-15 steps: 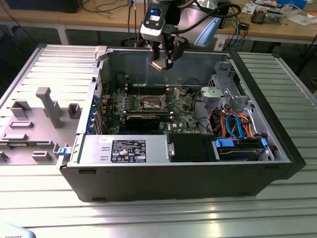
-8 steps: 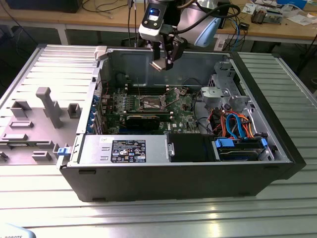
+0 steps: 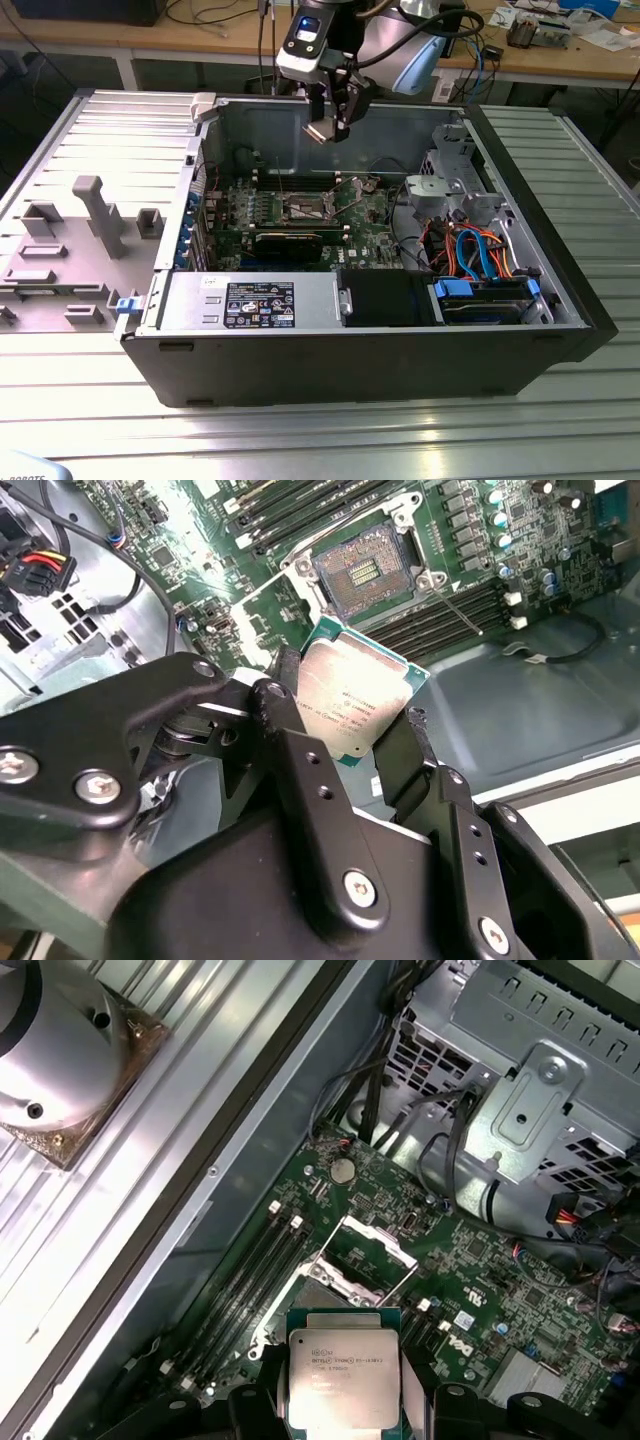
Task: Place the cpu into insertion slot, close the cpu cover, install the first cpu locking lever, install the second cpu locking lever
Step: 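Place the cpu into insertion slot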
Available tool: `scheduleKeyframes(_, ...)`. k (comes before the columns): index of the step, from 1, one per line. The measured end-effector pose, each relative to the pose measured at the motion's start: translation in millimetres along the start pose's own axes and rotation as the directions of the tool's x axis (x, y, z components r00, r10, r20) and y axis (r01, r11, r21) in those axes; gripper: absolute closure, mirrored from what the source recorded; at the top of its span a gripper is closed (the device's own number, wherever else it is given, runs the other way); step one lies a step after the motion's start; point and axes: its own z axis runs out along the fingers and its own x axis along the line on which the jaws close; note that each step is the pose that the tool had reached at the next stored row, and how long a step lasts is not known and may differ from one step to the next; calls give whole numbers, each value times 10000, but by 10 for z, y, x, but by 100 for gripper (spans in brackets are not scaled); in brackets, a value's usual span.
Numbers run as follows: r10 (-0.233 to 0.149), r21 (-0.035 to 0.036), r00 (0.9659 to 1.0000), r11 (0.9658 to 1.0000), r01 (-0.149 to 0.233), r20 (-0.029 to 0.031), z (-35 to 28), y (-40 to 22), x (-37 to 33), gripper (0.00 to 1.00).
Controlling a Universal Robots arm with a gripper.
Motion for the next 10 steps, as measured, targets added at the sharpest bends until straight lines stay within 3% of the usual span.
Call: scheduleKeyframes(10,590,-9,9982,9983,-590,56,9,-1,0,46)
